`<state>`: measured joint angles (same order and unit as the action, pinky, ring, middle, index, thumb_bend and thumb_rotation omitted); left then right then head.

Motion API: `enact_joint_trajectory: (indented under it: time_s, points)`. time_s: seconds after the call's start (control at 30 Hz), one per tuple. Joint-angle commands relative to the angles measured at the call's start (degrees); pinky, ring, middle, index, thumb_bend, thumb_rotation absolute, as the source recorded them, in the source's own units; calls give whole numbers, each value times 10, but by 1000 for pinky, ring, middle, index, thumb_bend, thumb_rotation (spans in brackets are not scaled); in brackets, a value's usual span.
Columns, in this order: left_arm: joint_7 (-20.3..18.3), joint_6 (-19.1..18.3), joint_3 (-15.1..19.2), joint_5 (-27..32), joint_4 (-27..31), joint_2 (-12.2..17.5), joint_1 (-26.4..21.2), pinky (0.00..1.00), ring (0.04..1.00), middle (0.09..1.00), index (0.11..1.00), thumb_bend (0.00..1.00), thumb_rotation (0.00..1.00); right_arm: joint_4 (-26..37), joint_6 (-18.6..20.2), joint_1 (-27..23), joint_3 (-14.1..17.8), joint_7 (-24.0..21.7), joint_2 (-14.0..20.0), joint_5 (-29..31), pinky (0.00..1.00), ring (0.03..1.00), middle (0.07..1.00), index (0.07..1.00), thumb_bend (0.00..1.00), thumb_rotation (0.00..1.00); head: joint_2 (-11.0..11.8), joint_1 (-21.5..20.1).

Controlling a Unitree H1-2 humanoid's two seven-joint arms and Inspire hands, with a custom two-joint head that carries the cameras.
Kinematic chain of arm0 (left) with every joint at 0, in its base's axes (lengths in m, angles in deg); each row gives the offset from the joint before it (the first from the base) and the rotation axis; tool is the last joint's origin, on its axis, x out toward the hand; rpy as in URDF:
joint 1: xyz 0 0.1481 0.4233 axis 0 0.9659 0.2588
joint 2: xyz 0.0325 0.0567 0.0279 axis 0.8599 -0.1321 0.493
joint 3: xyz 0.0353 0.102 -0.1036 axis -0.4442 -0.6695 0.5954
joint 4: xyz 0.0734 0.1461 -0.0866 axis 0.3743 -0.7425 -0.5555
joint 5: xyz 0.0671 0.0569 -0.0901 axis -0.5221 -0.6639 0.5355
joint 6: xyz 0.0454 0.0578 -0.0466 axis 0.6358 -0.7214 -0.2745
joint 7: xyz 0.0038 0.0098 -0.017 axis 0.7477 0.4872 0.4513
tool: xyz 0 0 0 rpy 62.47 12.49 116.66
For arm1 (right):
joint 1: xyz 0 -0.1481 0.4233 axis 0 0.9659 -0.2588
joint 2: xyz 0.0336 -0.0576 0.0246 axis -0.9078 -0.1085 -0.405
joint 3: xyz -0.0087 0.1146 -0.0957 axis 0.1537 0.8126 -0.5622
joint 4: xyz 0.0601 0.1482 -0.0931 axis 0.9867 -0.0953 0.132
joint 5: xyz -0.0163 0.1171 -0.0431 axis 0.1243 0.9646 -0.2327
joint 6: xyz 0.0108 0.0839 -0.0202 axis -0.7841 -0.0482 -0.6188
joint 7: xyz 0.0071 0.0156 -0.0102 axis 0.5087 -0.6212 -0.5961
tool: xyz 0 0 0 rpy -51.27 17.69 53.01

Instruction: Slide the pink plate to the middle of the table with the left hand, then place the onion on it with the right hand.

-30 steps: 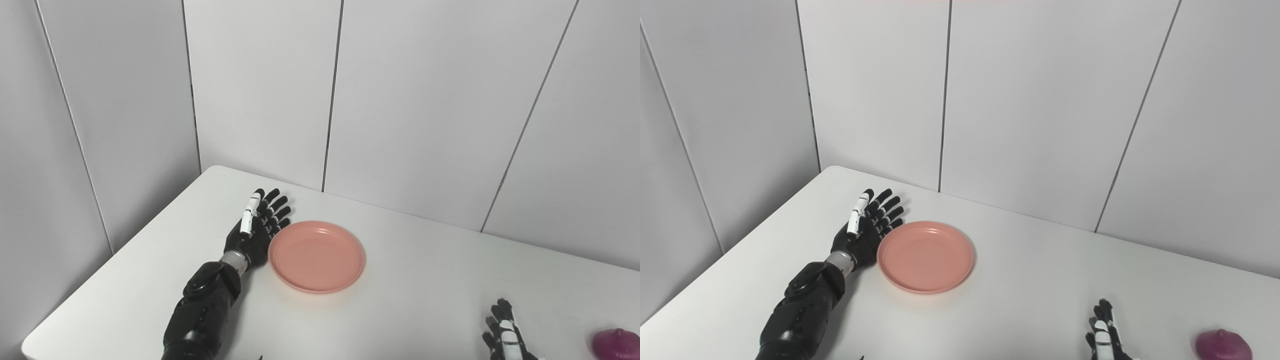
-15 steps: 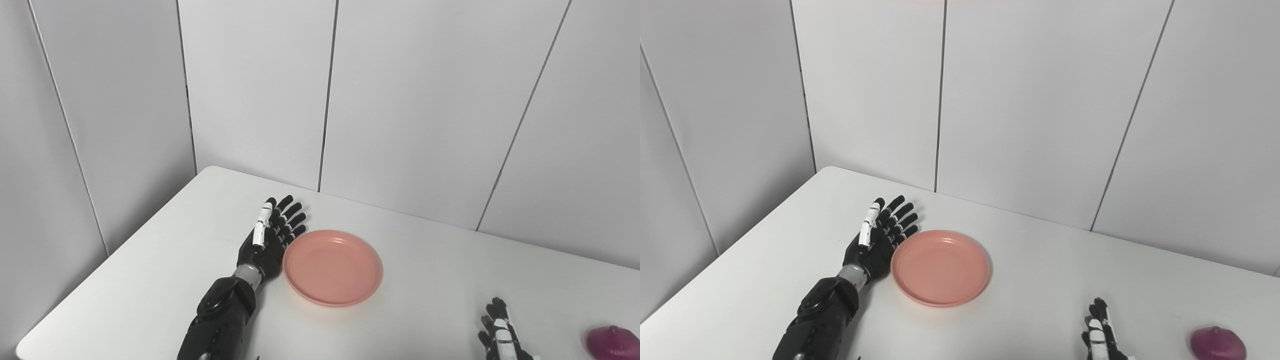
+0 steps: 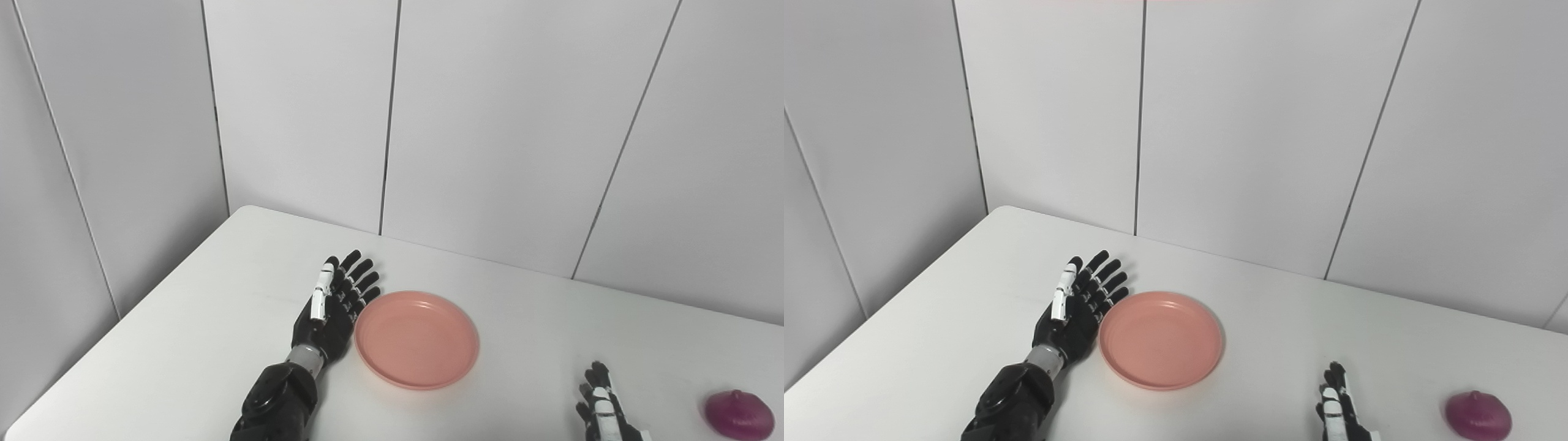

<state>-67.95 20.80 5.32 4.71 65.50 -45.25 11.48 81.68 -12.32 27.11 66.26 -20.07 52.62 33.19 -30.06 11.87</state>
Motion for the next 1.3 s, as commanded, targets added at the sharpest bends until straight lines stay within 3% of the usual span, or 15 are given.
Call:
enact_joint_trajectory:
  time_s: [0.0,0.47,1.03,1.27]
  points:
    - [6,-8,-8,-7,2,-6,11,920,912,922,909,352,1000,12,-39,-14,2,3,-6,1,1000,996,1000,1000,140,1000,-3,-4]
    - [21,-23,-36,-8,81,-40,60,906,912,924,908,361,1000,13,-31,-18,-3,15,-14,-6,1000,985,997,998,183,1000,-35,-44]
    - [86,-59,-67,-22,177,-92,94,930,922,929,909,375,1000,16,-23,-19,-11,26,-24,-17,976,973,988,996,213,1000,-54,-81]
    - [91,-69,-90,-29,206,-97,110,937,928,933,913,376,1000,17,-22,-18,-13,32,-32,-22,965,963,976,982,223,1000,-60,-104]
